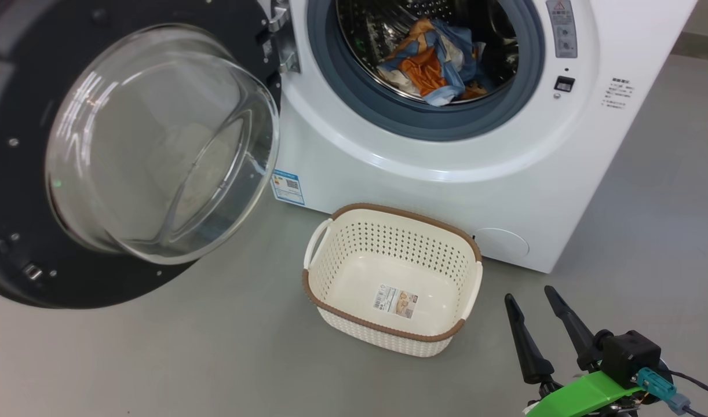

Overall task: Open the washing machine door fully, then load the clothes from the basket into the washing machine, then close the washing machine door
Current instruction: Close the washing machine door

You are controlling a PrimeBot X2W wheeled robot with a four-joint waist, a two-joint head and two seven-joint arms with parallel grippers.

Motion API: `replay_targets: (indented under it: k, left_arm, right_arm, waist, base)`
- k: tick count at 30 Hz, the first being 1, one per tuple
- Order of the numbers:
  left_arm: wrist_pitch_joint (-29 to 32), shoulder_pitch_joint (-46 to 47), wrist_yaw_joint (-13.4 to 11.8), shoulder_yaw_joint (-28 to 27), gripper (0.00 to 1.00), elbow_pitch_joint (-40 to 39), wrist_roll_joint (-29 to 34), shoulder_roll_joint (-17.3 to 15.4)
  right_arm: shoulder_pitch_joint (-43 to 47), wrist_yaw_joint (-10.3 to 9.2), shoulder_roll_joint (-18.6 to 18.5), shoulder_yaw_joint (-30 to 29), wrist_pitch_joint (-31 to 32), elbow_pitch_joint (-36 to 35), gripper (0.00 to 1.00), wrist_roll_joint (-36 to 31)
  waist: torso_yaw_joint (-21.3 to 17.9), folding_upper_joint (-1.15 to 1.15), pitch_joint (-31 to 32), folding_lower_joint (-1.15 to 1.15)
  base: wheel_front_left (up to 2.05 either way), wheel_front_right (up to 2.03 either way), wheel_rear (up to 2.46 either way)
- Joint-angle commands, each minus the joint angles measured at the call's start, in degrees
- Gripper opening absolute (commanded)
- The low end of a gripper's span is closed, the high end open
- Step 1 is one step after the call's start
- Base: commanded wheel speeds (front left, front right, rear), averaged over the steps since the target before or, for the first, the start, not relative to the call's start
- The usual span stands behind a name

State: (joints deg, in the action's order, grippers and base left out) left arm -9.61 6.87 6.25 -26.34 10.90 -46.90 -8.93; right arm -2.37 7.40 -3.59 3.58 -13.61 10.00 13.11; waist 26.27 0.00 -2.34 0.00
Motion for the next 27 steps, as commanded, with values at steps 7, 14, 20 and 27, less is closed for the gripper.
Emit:
replay_targets:
  k: [7, 14, 20, 27]
  left_arm:
    - [5.75, 10.62, 0.75, -6.14, 0.0, 8.05, -10.46, -8.6]
    - [12.47, 18.4, 0.87, -10.57, 0.0, 15.99, -20.89, -12.93]
    - [16.05, 22.02, 0.05, -13.09, 0.0, 19.0, -25.72, -15.51]
    - [20.36, 22.85, -2.2, -15.61, 0.0, 20.22, -30.53, -16.0]
  right_arm:
    - [-1.55, 0.09, -1.08, 1.54, 0.74, -2.73, 1.0, -0.45]
    - [-2.27, 0.09, -2.0, 1.82, 1.46, -3.64, 1.0, -0.25]
    - [-2.7, 0.09, -2.72, 1.76, 2.16, -4.57, 1.0, -0.2]
    - [-2.96, 0.09, -3.41, 1.53, 2.76, -5.58, 1.0, 0.0]
  waist:
    - [-2.72, 0.0, -1.91, 0.0]
    - [-4.83, 0.0, -3.24, 0.0]
    - [-6.65, 0.0, -4.68, 0.0]
    - [-8.23, 0.0, -6.21, 0.0]
  base:
    - [0.0, 0.0, 0.0]
    - [0.0, 0.0, 0.0]
    - [0.0, 0.0, 0.0]
    - [0.0, 0.0, 0.0]
